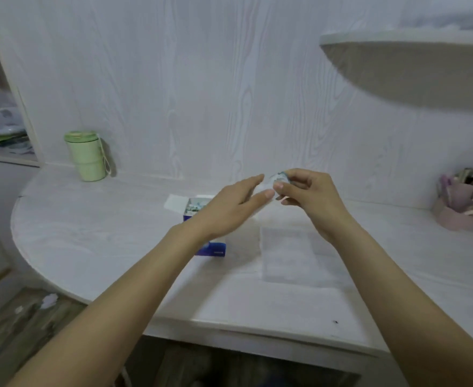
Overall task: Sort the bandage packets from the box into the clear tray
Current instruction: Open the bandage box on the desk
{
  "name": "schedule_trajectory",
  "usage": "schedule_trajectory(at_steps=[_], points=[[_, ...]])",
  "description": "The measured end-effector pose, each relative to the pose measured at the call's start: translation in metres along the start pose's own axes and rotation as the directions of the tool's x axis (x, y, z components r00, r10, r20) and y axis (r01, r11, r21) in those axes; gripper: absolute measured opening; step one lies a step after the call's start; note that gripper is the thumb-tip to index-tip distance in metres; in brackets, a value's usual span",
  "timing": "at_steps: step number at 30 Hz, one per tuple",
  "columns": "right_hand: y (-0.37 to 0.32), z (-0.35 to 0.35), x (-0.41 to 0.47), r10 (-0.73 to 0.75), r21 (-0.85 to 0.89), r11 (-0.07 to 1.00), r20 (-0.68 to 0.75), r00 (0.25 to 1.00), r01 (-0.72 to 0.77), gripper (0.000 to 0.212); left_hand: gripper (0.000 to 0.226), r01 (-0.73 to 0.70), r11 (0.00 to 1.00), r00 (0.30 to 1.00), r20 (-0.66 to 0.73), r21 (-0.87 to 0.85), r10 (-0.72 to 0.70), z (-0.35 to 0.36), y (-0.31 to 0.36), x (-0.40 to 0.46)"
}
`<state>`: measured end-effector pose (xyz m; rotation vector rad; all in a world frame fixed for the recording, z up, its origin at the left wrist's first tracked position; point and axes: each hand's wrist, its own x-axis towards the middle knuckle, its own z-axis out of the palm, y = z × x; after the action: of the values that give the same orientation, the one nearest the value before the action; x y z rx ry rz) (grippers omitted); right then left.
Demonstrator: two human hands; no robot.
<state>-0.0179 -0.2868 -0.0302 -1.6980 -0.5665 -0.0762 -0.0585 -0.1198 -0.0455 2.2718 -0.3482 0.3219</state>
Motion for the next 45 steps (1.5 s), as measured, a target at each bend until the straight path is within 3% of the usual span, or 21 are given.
schedule_trajectory(at_steps=[4, 6, 12, 19, 24, 27, 29, 32, 34, 36, 39, 45], points=[[0.013, -0.022, -0.020, 0.064, 0.080, 0.995, -0.025, 0.998, -0.062, 0.014, 0.032, 0.061, 0.961, 0.985, 0.174, -0.270, -0.013, 0.021, 0.015, 0.006], [0.019, -0.034, -0.030, 0.092, 0.088, 0.992, -0.028, 0.995, -0.089, 0.018, 0.026, 0.078, 0.948, 0.980, 0.200, -0.308, -0.016, 0.034, 0.018, 0.006], [0.028, -0.051, -0.041, 0.207, 0.028, 0.978, -0.067, 0.976, -0.206, 0.015, 0.010, 0.144, 0.915, 0.982, 0.172, -0.378, -0.084, 0.058, 0.020, 0.003], [0.040, -0.048, -0.050, 0.271, -0.006, 0.962, -0.013, 0.962, -0.271, 0.007, 0.024, 0.224, 0.893, 0.974, 0.054, -0.391, -0.220, 0.061, 0.014, -0.004], [0.045, -0.043, -0.048, 0.312, 0.117, 0.945, -0.035, 0.950, -0.306, 0.005, 0.014, 0.269, 0.817, 0.948, -0.006, -0.510, -0.317, 0.054, 0.006, -0.012], [0.050, -0.046, -0.049, 0.305, 0.332, 0.897, 0.015, 0.952, -0.293, 0.011, 0.019, 0.310, 0.774, 0.914, -0.052, -0.552, -0.403, 0.047, -0.001, -0.014], [0.054, -0.047, -0.050, 0.316, 0.439, 0.848, 0.034, 0.948, -0.298, 0.014, 0.016, 0.307, 0.771, 0.909, -0.069, -0.558, -0.412, 0.044, -0.005, -0.015], [0.061, -0.049, -0.049, 0.347, 0.465, 0.824, 0.034, 0.937, -0.322, 0.019, 0.014, 0.296, 0.780, 0.908, -0.092, -0.552, -0.409, 0.043, -0.010, -0.016], [0.066, -0.050, -0.049, 0.327, 0.326, 0.891, 0.028, 0.945, -0.317, 0.020, 0.014, 0.298, 0.776, 0.903, -0.100, -0.557, -0.418, 0.043, -0.012, -0.016], [0.069, -0.049, -0.049, 0.274, -0.002, 0.962, 0.036, 0.961, -0.274, 0.010, 0.015, 0.300, 0.776, 0.903, -0.097, -0.554, -0.418, 0.043, -0.012, -0.016], [0.072, -0.042, -0.050, 0.246, -0.404, 0.894, 0.081, 0.966, -0.194, 0.007, 0.016, 0.301, 0.775, 0.906, -0.086, -0.555, -0.414, 0.044, -0.012, -0.015], [0.075, -0.022, -0.049, 0.160, -0.684, 0.729, 0.191, 0.968, 0.015, 0.007, 0.015, 0.288, 0.795, 0.922, -0.069, -0.534, -0.380, 0.044, -0.007, -0.016]])
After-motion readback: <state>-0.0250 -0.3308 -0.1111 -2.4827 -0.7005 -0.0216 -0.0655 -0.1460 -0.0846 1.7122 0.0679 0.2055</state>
